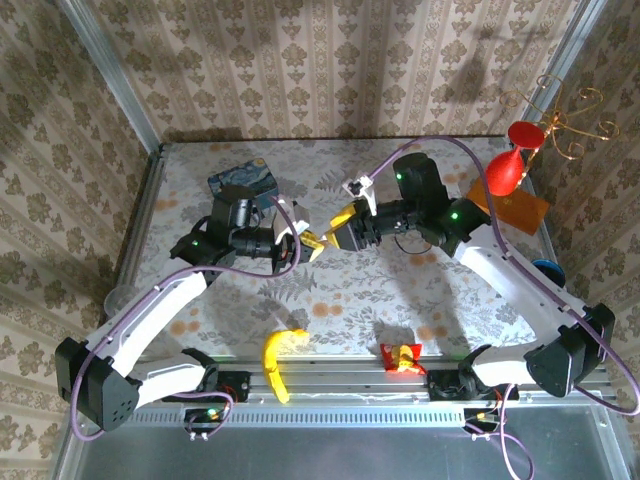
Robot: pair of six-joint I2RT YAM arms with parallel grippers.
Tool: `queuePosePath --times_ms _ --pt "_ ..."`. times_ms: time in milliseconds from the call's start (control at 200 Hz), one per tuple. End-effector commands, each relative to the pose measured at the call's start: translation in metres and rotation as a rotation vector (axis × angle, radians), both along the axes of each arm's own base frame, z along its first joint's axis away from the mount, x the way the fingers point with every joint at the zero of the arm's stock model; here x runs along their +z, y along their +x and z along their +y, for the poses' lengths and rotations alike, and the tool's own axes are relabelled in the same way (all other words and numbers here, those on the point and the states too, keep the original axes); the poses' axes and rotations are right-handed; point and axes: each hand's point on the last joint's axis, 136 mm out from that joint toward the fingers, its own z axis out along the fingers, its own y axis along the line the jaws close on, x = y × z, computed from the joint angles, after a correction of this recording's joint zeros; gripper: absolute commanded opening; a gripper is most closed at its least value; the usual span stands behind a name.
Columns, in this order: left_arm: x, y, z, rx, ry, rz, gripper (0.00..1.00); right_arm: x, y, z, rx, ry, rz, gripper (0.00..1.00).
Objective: Unlock the padlock with the key
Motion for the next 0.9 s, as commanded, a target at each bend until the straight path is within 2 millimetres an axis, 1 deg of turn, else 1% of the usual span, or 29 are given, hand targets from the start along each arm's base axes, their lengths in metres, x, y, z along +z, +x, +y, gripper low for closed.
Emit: queuePosePath --times_ms 0,145,365,610,780,895 --pt "0.009 -0.008 -0.001 -0.052 -0.014 -0.007 0.0 0.01 -0.01 0.007 0.066 0.02 -0.005 0.46" --pt "0.008 -0.009 -0.001 -0.055 -0.012 -0.004 0.0 0.007 -0.011 0.011 0.086 0.013 0.006 0.42" --pt "0.006 -0.007 -0.001 -0.044 -0.006 0.0 0.0 0.005 -0.011 0.012 0.086 0.007 0.003 0.36" --pt "0.007 -0.006 -0.002 -0.042 -0.008 0.005 0.0 -0.002 -0.009 0.012 0.078 -0.011 0.013 0.37" --pt "0.008 -0.006 -0.002 -0.043 -0.011 0.006 0.0 -0.006 -0.007 0.012 0.069 -0.024 0.015 0.36" --pt "0.01 -0.006 -0.002 -0.044 -0.015 0.008 0.0 -0.009 -0.006 0.011 0.066 -0.031 0.015 0.34"
